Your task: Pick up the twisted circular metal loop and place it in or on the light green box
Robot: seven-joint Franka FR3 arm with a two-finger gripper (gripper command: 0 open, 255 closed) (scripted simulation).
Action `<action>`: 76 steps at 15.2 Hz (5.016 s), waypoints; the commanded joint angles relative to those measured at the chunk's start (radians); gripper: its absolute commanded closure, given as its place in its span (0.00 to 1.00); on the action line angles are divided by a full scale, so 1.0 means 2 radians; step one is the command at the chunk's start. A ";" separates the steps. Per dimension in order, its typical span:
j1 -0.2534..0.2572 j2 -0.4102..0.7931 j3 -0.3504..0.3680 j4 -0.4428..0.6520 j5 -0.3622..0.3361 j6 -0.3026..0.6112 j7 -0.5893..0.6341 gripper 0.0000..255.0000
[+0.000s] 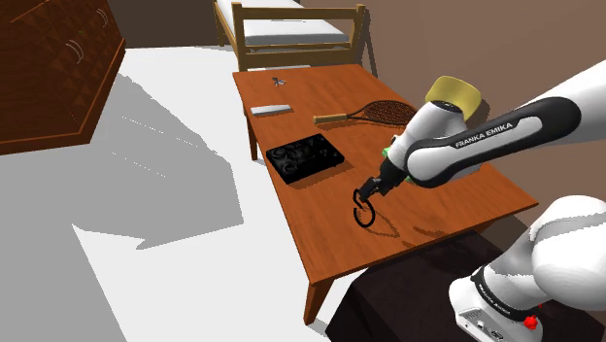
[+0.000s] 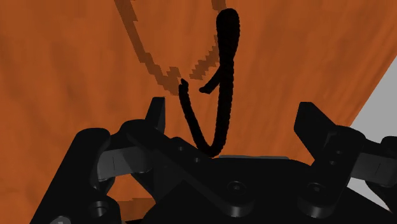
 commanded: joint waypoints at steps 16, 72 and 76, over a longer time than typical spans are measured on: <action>0.025 0.057 -0.010 0.004 0.039 0.053 -0.028 1.00; -0.148 0.089 -0.260 0.315 -0.081 -0.286 -0.303 1.00; -0.162 0.152 -0.289 0.388 -0.050 -0.317 -0.359 1.00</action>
